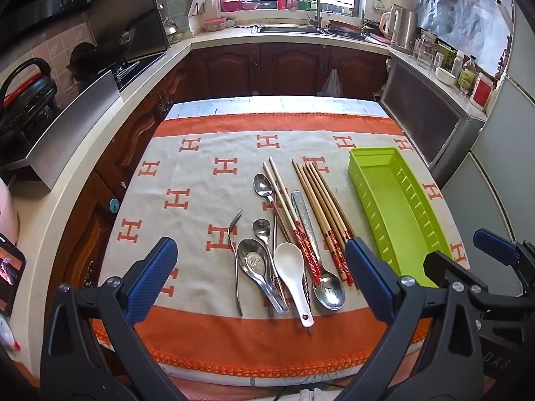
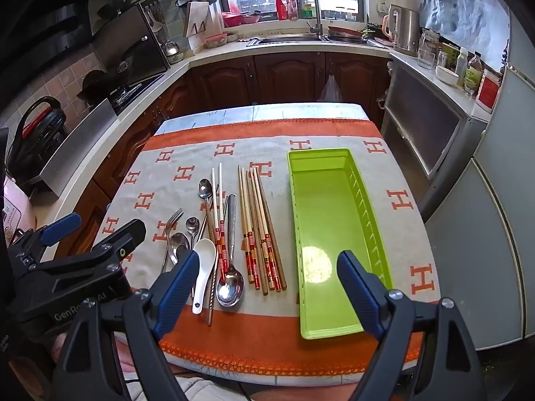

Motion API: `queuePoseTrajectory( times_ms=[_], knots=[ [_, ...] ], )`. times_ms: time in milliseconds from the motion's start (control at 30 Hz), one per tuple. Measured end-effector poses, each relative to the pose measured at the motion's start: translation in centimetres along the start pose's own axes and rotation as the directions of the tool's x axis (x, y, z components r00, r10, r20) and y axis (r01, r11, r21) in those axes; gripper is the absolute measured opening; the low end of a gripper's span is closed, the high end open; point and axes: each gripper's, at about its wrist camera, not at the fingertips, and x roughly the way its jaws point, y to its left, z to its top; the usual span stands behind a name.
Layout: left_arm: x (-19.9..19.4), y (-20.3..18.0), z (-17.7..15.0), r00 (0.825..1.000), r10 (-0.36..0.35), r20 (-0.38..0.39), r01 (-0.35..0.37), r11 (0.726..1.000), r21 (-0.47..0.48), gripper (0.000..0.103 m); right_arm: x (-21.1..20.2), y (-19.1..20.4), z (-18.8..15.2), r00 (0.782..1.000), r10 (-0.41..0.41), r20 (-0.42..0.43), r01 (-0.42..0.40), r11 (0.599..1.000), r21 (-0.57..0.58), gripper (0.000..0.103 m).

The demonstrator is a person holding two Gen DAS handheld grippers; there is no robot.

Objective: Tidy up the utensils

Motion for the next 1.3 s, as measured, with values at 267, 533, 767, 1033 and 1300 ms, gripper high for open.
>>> queuePoseTrajectory(
  times_ms=[267, 533, 767, 1033, 1300],
  knots=[
    [0.10, -0.01, -0.03, 1.000, 0.001, 0.000, -0.001, 1.000, 0.001, 0.099, -0.05, 0.04, -0.03, 1.000, 0.000, 0.003, 0.000, 1.000, -0.002, 0.085],
    [0.08, -0.01, 0.00, 1.000, 0.001, -0.001, -0.001, 1.000, 0.001, 0.099, -0.05, 0.02, 0.07, 1.000, 0.002, 0.005, -0.002, 1.000, 0.000, 0.085],
    [0.08, 0.00, -0.04, 1.000, 0.001, 0.000, -0.001, 1.000, 0.001, 0.099, 0.03, -0.09, -0.30, 1.000, 0.001, 0.008, -0.001, 1.000, -0.001, 0.085],
    [0.18, 0.32, 0.28, 1.000, 0.006, 0.002, -0.006, 1.000, 0.001, 0.099, -0.31, 0.26, -0.44, 1.000, 0.004, 0.013, -0.004, 1.000, -0.001, 0.085],
    [0.09, 0.32, 0.31, 1.000, 0.005, 0.002, -0.005, 1.000, 0.001, 0.099, -0.24, 0.33, 0.05, 1.000, 0.002, 0.014, -0.001, 1.000, -0.002, 0.085]
  ],
)
